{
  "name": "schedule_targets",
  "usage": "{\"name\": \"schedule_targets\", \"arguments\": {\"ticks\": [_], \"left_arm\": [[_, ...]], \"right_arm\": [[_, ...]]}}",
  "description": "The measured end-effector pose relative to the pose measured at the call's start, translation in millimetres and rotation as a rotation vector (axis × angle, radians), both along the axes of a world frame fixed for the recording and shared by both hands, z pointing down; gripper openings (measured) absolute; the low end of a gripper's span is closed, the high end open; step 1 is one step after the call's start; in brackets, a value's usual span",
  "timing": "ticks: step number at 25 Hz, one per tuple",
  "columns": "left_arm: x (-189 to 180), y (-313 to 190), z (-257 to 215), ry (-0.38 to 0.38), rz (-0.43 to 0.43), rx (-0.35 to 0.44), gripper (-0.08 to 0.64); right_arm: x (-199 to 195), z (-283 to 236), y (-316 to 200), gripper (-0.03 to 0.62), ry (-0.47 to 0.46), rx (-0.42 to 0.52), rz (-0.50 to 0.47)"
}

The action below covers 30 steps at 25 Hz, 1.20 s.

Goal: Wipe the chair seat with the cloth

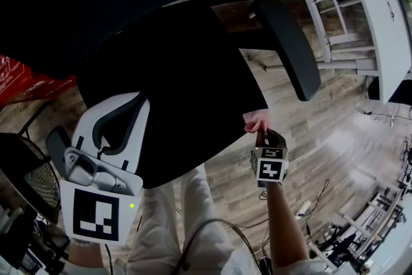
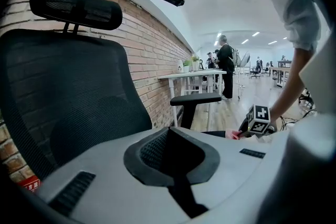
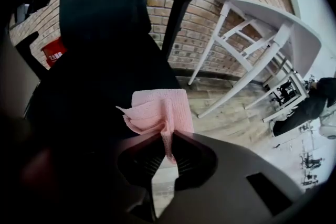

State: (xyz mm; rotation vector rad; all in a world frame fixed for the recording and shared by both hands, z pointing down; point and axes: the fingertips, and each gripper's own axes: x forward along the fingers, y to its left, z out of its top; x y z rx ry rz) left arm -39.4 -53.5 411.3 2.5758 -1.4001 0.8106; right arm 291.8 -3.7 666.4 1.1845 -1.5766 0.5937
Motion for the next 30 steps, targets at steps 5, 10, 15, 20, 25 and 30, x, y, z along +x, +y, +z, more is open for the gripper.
{"name": "schedule_targets", "arguments": {"ticks": [5, 10, 15, 20, 25, 30], "left_arm": [[3.1, -2.5, 0.0, -0.002, -0.004, -0.002, 0.018], [2.2, -2.1, 3.4, -0.001, -0.004, -0.004, 0.018], [1.1, -4.8, 4.0, 0.003, 0.006, 0.004, 0.018], [-0.9, -3.2, 6.5, 0.007, 0.003, 0.0, 0.018], [-4.8, -0.2, 8.3, 0.004, 0.001, -0.001, 0.018], [-13.3, 1.0, 11.5, 0.004, -0.013, -0.005, 0.018]], "right_arm": [[-2.1, 1.7, 3.3, 0.057, -0.015, -0.018, 0.001], [-34.5, 14.5, 39.1, 0.057, -0.092, -0.083, -0.007], [-83.3, 22.8, 79.6, 0.057, -0.194, -0.158, -0.083], [-132.0, 20.8, 128.7, 0.057, -0.272, -0.242, -0.196], [-193.5, 12.1, 177.1, 0.057, -0.386, -0.322, -0.327], [-252.0, 4.8, 212.1, 0.057, -0.466, -0.387, -0.471]]}}
